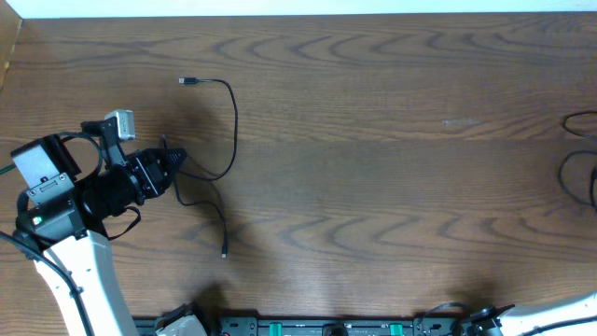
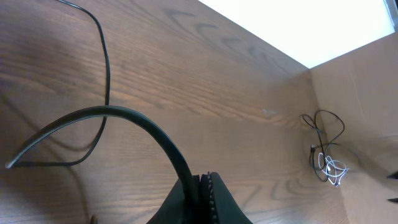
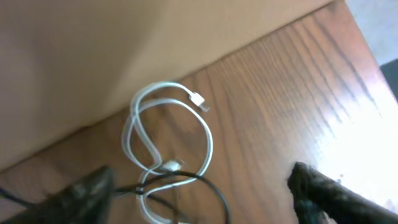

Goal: Untangle cables

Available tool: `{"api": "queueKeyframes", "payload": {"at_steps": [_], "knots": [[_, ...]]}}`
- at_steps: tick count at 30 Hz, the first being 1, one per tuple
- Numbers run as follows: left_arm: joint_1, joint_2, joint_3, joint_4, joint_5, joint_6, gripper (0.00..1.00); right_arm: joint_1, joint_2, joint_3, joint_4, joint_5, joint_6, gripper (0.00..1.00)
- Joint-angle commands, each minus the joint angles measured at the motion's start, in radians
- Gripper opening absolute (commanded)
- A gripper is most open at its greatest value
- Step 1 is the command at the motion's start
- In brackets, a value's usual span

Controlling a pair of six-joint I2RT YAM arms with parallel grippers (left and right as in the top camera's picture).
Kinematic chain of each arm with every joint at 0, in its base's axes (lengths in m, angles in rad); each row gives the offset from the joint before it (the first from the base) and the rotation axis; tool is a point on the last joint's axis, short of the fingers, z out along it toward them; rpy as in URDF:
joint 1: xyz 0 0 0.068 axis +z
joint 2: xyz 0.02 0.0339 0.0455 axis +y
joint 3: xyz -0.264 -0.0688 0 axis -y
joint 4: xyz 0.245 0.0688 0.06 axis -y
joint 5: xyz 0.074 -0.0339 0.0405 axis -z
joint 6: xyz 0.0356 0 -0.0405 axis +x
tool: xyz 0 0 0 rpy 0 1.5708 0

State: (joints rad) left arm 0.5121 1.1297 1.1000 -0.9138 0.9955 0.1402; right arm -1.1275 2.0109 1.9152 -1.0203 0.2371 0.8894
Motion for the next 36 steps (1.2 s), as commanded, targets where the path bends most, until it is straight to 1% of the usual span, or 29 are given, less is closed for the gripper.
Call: {"api": "queueKeyframes", "payload": {"at_steps": [1,5,11,16,18,20,24,26,29,32,34,36], "knots": [[-0.003,-0.002,0.003,-0.002,0.005,0.024,0.08,0.003,0.024,-0.061,0.022,-0.039,0.011,0.94],[-0.003,-0.002,0.003,-0.002,0.005,0.024,0.07,0.008,0.024,-0.093,0.03,-0.101,0.011,0.95],[-0.003,-0.002,0.003,-0.002,0.005,0.024,0.07,0.039,0.024,-0.093,0.017,-0.22,-0.009,0.96],[-0.003,-0.002,0.003,-0.001,0.005,0.024,0.08,0.092,0.024,-0.093,0.018,-0.394,-0.084,0.99],[-0.003,-0.002,0.003,0.002,0.0,0.024,0.07,0.124,0.024,-0.093,0.027,-0.486,-0.146,0.99],[-0.003,-0.002,0.003,0.006,-0.038,0.023,0.08,0.165,0.024,-0.093,0.047,-0.58,-0.218,0.99],[-0.003,-0.002,0.003,0.005,-0.151,0.019,0.07,0.271,0.024,-0.093,0.105,-0.827,-0.454,0.99],[-0.003,-0.002,0.003,0.002,-0.193,0.019,0.07,0.335,0.024,-0.093,0.116,-0.922,-0.546,0.99],[-0.003,-0.002,0.003,0.002,-0.261,0.018,0.08,0.432,0.024,-0.093,0.116,-0.964,-0.632,0.99],[-0.003,-0.001,0.003,0.003,-0.352,-0.016,0.08,0.559,0.024,-0.093,0.115,-0.966,-0.744,0.99],[-0.003,0.0,0.003,0.003,-0.355,-0.022,0.08,0.64,0.024,-0.093,0.112,-0.966,-0.822,0.99],[-0.008,0.001,0.003,0.003,-0.32,-0.021,0.08,0.731,0.024,-0.093,0.107,-0.965,-0.92,0.99]]}}
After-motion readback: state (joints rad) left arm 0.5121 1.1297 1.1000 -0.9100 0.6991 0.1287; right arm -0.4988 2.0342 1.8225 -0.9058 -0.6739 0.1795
